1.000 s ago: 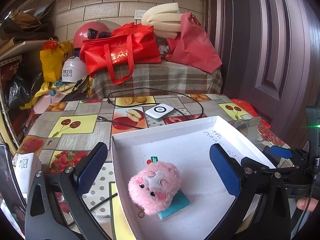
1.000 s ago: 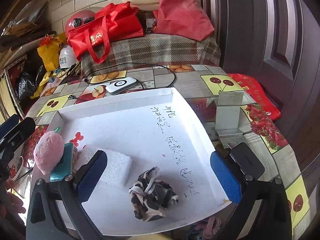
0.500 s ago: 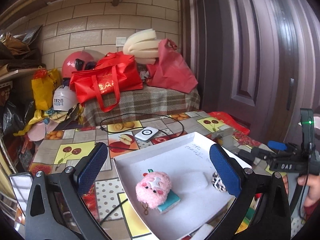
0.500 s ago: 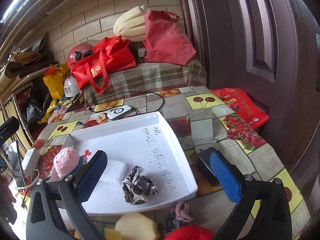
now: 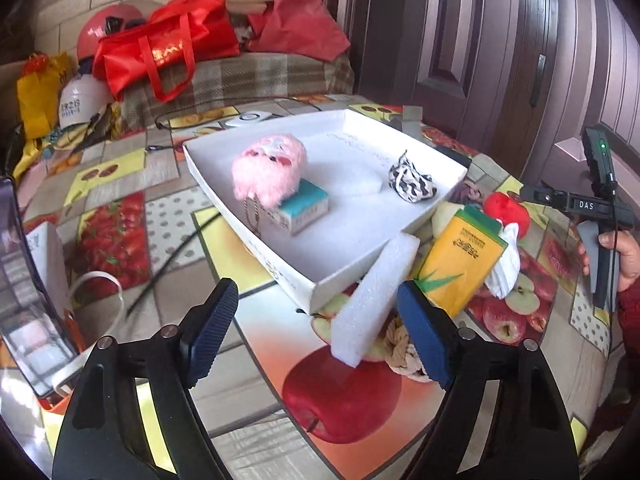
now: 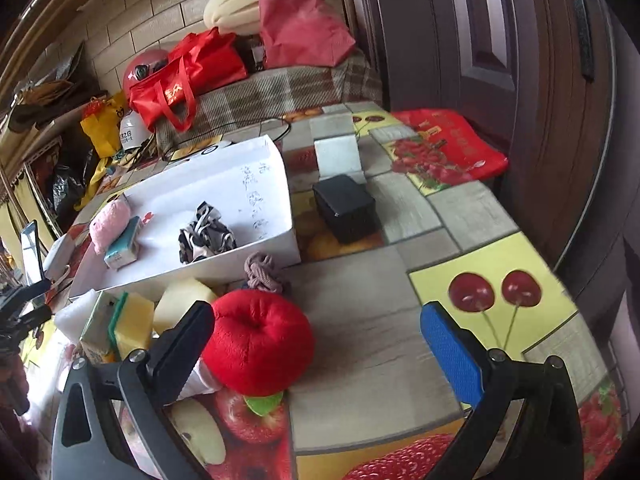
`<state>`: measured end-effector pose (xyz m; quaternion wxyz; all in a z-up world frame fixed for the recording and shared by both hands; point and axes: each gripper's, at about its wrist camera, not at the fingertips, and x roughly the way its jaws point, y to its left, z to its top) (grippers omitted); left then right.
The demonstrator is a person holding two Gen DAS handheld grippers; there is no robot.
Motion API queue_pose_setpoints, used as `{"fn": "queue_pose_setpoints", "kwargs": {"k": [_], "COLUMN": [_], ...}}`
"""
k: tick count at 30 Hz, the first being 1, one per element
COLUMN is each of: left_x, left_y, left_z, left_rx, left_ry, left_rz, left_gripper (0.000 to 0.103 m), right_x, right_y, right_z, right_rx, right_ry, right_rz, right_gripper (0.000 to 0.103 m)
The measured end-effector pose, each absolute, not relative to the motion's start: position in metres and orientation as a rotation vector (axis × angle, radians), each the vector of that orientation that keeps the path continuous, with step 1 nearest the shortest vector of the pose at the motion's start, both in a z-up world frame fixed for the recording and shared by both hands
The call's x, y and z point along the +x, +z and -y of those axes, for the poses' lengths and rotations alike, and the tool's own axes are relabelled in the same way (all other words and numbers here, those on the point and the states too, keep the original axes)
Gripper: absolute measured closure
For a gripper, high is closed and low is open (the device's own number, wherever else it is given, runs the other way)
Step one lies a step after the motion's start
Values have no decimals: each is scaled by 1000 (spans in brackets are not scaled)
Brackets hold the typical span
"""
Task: Organize soft objects
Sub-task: 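Grasp a white foam strip with left tool while right tool grasps the red plush apple, then lower the foam strip into the box with left tool while right tool places the red apple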
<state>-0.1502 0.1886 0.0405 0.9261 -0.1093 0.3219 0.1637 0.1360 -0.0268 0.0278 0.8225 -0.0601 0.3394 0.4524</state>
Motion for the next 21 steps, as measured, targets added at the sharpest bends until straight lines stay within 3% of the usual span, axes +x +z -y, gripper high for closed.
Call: {"fn": "queue_pose_setpoints", "kwargs": {"k": [5, 6, 8, 9, 10, 11, 17, 21], "left_x": [-142, -139, -135, -134, -133, -132, -122, -124], "left_y": [29, 26, 21, 19, 17, 16, 17, 22], "left_z": [-179, -177, -177, -177, -177, -178, -178, -172], "left_rx": [-222, -217, -219, -225, -234, -244, -269, -239], "left_ry": [263, 263, 258, 255, 247, 238, 223, 212], "left_rz": [-710, -724, -749, -755, -759, -764, -754, -725], "left_gripper": [22, 26, 40, 51, 67, 72, 72, 75], "right_x": [130, 130, 130, 131, 131, 131, 130, 132], "right_y": [19, 17, 11, 8, 6, 7, 6, 9], "right_z": [7, 4, 0, -2, -2, 0, 1, 8], "right_rx": [-126, -126, -136, -135, -129, -124, -108, -71], "right_ry": [997, 1000, 998, 1003, 1012, 1012, 1017, 1023], "right_rz": [-732, -741, -762, -778, -786, -783, -782, -764], "right_gripper": [0, 4, 18, 30, 34, 34, 34, 41]}}
